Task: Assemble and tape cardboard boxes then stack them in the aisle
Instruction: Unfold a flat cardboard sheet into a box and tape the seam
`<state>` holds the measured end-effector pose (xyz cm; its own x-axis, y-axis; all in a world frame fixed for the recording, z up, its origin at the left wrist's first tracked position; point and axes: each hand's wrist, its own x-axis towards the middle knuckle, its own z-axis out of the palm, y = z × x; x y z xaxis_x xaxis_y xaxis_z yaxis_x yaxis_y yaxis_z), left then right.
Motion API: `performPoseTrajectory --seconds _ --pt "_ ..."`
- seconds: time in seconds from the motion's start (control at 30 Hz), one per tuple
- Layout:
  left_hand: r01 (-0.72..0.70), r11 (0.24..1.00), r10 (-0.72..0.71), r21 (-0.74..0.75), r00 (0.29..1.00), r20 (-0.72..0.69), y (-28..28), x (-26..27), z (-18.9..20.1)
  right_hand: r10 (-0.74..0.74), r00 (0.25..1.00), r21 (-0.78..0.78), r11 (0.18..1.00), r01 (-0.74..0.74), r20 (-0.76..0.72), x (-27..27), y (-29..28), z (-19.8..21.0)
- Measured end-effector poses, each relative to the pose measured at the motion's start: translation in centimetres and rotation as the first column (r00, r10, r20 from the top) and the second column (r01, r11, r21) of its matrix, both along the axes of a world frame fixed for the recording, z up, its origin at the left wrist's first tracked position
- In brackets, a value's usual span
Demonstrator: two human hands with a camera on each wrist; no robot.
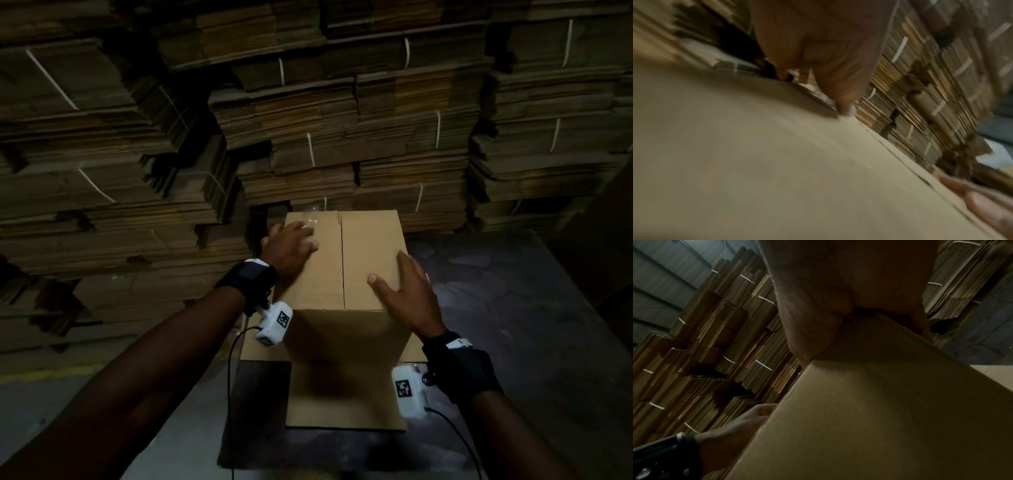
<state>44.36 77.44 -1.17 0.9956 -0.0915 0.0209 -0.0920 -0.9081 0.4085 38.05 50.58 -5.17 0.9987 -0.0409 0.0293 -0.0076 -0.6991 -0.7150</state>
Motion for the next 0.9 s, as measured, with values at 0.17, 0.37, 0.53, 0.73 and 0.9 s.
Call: performPoseTrajectory --seconds 0.17,0.37,0.53,0.73,0.9 --pt "0.033 0.991 -0.014 -0.132 0.989 0.145 -1.0 0.5 1.5 0.002 1.000 0.010 1.000 -0.002 -0.002 0.2 0.0 -0.2" --pt "-0.098 0.971 0.109 -0.218 0.993 0.037 -1.8 0.6 2.2 -0.002 1.000 0.015 1.000 0.002 -0.006 0.4 0.1 -0.6" --pt "-0.031 0.894 0.034 -0.447 0.999 -0.001 -1.1 -0.3 4.2 0.005 1.000 0.013 1.000 -0.005 -0.004 0.3 0.1 -0.5" --pt "-0.027 0.925 0.049 -0.379 0.998 0.048 -1.4 -4.5 5.5 0.049 0.999 0.017 0.999 -0.048 -0.016 0.5 -0.2 -0.2" --pt "-0.075 0.899 0.146 -0.431 0.980 0.132 -0.8 -7.5 3.4 0.054 0.999 -0.064 0.997 -0.053 0.008 -0.8 0.5 1.7"
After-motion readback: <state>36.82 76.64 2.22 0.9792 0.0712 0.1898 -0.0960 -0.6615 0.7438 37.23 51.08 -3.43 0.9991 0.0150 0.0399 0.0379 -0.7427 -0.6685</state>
